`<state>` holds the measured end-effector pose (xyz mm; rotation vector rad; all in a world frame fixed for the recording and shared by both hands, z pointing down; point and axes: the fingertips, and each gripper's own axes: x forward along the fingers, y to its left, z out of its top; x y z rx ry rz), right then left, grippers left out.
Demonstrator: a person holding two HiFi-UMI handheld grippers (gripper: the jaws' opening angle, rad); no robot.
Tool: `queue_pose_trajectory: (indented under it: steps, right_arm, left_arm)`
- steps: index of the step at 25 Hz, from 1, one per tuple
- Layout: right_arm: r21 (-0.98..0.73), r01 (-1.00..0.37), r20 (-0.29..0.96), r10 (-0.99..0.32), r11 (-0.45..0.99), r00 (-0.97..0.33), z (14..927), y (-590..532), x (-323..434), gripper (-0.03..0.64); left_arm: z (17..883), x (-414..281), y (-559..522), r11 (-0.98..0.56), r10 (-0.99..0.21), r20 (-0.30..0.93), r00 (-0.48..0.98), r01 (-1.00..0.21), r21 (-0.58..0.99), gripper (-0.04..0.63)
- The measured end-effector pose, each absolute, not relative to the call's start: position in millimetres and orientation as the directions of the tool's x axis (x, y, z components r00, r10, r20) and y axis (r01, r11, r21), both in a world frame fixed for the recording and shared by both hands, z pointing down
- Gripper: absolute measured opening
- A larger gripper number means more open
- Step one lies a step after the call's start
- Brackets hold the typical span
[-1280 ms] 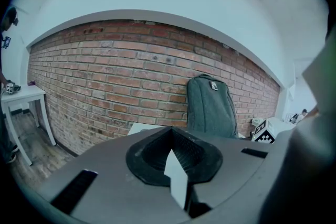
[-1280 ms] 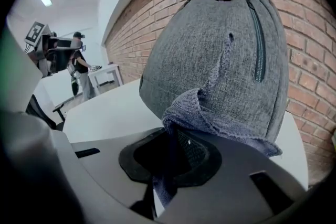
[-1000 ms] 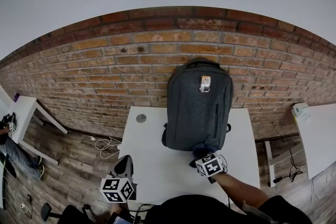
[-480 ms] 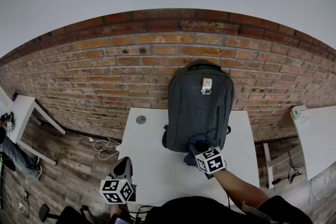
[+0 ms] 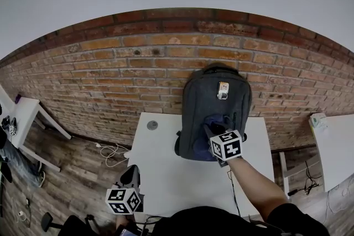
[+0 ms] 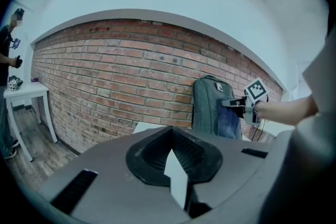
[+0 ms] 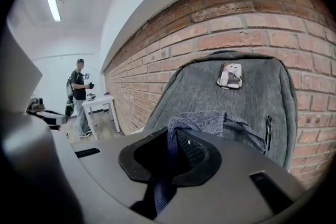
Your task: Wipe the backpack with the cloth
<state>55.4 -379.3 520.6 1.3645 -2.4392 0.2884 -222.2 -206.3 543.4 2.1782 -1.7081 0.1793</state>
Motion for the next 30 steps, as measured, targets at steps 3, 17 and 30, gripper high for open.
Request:
queue_pose_trajectory:
  steps: [3, 17, 30]
  right_arm:
    - [0.009, -0.860, 0.359, -0.805, 0.510, -0.473, 498, -403, 55, 0.035]
    - [0.038, -0.915, 0.302, -0.878, 0.401, -0.372, 403, -504, 67, 0.035]
    - [0.058, -0.891, 0.293, -0.860, 0.451, -0.417, 386, -518, 39, 0.035]
  left_arm:
    - [544, -225, -207, -0.200, -0.911, 0.322, 0.258, -0.959, 0.202, -0.003]
    - [545, -233, -205, -0.200, -0.904, 0.342, 0.256, -0.961, 0.189, -0.003]
    - [545, -252, -194, -0.132, -0.920, 0.342, 0.193, -0.972, 0.195, -0.003]
